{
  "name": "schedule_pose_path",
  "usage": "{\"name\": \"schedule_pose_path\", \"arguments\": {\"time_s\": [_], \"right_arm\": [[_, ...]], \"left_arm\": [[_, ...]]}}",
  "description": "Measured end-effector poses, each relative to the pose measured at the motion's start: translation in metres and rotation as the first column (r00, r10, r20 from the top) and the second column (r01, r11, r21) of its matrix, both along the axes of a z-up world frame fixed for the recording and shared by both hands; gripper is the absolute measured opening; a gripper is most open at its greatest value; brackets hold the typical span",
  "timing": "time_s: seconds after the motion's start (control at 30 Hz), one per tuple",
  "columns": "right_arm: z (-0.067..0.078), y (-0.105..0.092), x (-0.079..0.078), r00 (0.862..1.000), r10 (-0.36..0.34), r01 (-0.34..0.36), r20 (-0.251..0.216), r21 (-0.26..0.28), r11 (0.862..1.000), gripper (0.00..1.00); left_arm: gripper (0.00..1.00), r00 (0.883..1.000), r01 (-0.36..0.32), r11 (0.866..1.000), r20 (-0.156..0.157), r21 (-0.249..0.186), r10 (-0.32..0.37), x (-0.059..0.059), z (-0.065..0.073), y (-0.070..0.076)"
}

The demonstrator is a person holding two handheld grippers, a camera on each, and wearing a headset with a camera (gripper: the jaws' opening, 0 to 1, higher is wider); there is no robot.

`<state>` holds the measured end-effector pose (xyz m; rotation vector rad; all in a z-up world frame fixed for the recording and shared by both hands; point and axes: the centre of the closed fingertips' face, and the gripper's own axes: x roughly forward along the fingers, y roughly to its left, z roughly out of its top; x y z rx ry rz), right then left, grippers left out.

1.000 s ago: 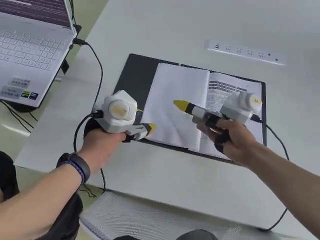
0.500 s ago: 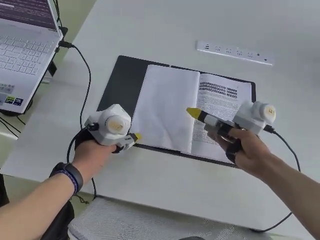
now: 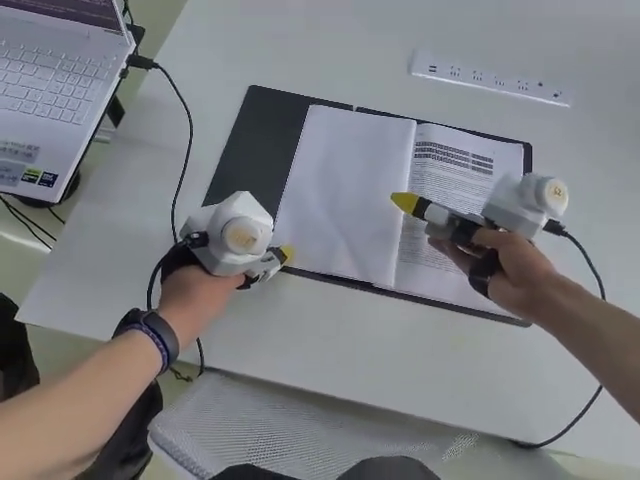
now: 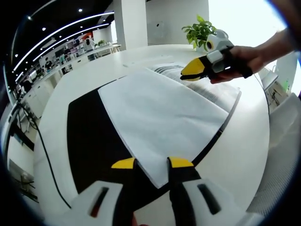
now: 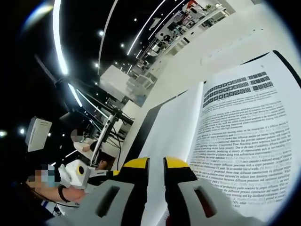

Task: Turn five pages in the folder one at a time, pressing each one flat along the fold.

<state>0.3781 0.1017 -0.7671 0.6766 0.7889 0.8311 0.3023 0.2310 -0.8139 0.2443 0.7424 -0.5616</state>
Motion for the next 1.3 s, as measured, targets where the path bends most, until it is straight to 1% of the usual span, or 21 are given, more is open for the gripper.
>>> {"name": "schedule_pose_path", "arguments": {"time_s": [0.1, 0.13, 0.2, 0.23, 0.3, 0.37, 0.4, 0.47, 0.57, 0.63, 0.67, 0.7, 0.8, 0.83, 0.87, 0.97, 1.0, 1.07, 1.17, 1.27, 1.3], "right_arm": [[-0.008, -0.001, 0.007, 0.999, -0.022, 0.022, -0.024, 0.000, 1.000, 0.06], [-0.008, -0.003, 0.009, 0.997, -0.060, 0.060, -0.040, 0.005, 0.998, 0.04], [-0.010, -0.004, 0.009, 0.996, -0.076, 0.077, -0.048, 0.018, 0.997, 0.02], [-0.016, -0.005, 0.009, 0.994, -0.086, 0.087, -0.064, 0.004, 0.996, 0.03], [-0.014, -0.005, 0.008, 0.995, -0.088, 0.088, -0.043, 0.003, 0.996, 0.00], [-0.011, -0.004, 0.007, 0.996, -0.080, 0.080, -0.045, 0.010, 0.997, 0.00], [-0.017, -0.007, 0.015, 0.997, -0.068, 0.068, -0.034, 0.008, 0.998, 0.00], [-0.016, -0.006, 0.017, 0.998, -0.055, 0.055, -0.022, 0.005, 0.998, 0.00], [-0.014, -0.006, 0.022, 0.998, -0.061, 0.061, -0.023, 0.018, 0.998, 0.00], [-0.010, -0.005, 0.027, 0.996, -0.077, 0.080, -0.047, 0.054, 0.995, 0.00], [-0.015, -0.008, 0.035, 0.996, -0.080, 0.083, -0.050, 0.057, 0.995, 0.00], [-0.018, -0.011, 0.046, 0.994, -0.103, 0.105, -0.040, 0.048, 0.993, 0.00], [-0.014, -0.008, 0.054, 0.993, -0.113, 0.114, -0.029, 0.032, 0.993, 0.00], [-0.014, -0.007, 0.061, 0.992, -0.123, 0.124, -0.029, 0.030, 0.992, 0.00], [-0.018, -0.009, 0.070, 0.991, -0.128, 0.128, -0.030, 0.028, 0.991, 0.00], [-0.021, -0.011, 0.092, 0.986, -0.165, 0.166, -0.025, 0.025, 0.986, 0.00], [-0.024, -0.013, 0.106, 0.983, -0.184, 0.184, -0.028, 0.027, 0.982, 0.00], [-0.029, -0.017, 0.123, 0.972, -0.231, 0.233, -0.046, 0.050, 0.971, 0.00], [-0.028, -0.017, 0.131, 0.962, -0.269, 0.272, -0.052, 0.071, 0.960, 0.00], [-0.033, -0.021, 0.148, 0.944, -0.321, 0.327, -0.072, 0.101, 0.940, 0.00], [-0.034, -0.021, 0.152, 0.942, -0.328, 0.334, -0.073, 0.104, 0.937, 0.00]], "left_arm": [[0.24, 1.000, -0.005, 1.000, -0.004, -0.003, 0.005, 0.000, -0.001, 0.001], [0.24, 1.000, -0.007, 1.000, -0.003, -0.004, 0.007, 0.001, -0.002, 0.001], [0.24, 1.000, -0.012, 1.000, -0.005, -0.010, 0.012, 0.001, -0.002, 0.002], [0.24, 1.000, -0.013, 1.000, -0.005, -0.010, 0.013, 0.001, -0.003, 0.002], [0.24, 1.000, -0.012, 1.000, -0.003, -0.005, 0.012, 0.001, -0.003, 0.002], [0.24, 1.000, -0.012, 1.000, -0.003, -0.005, 0.012, 0.001, -0.003, 0.002], [0.24, 1.000, -0.012, 1.000, -0.002, -0.005, 0.012, 0.000, -0.002, 0.002], [0.24, 1.000, -0.015, 1.000, 0.000, -0.004, 0.015, 0.001, -0.003, 0.002], [0.23, 1.000, -0.015, 1.000, 0.004, 0.000, 0.015, 0.001, -0.003, 0.002], [0.23, 1.000, -0.015, 1.000, 0.006, 0.003, 0.015, 0.001, -0.003, 0.002], [0.23, 1.000, -0.014, 1.000, 0.007, 0.004, 0.014, 0.001, -0.004, 0.002], [0.23, 1.000, -0.014, 1.000, 0.008, 0.005, 0.014, 0.000, -0.003, 0.002], [0.23, 1.000, -0.012, 1.000, 0.009, 0.003, 0.012, -0.002, 0.000, 0.001], [0.23, 1.000, -0.011, 1.000, 0.008, 0.004, 0.011, -0.002, 0.000, 0.001], [0.23, 1.000, -0.009, 1.000, 0.010, 0.005, 0.009, -0.002, 0.000, 0.001], [0.23, 1.000, -0.011, 1.000, 0.015, -0.003, 0.011, -0.004, 0.004, 0.000], [0.23, 1.000, -0.013, 1.000, 0.015, -0.005, 0.013, -0.005, 0.005, -0.001], [0.23, 1.000, -0.016, 1.000, 0.015, -0.007, 0.016, -0.006, 0.007, -0.001], [0.23, 1.000, -0.018, 1.000, 0.014, -0.006, 0.018, -0.006, 0.009, -0.002], [0.23, 1.000, -0.017, 1.000, 0.015, -0.011, 0.017, -0.006, 0.010, -0.002], [0.23, 1.000, -0.016, 1.000, 0.014, -0.013, 0.016, -0.006, 0.010, -0.002]]}}
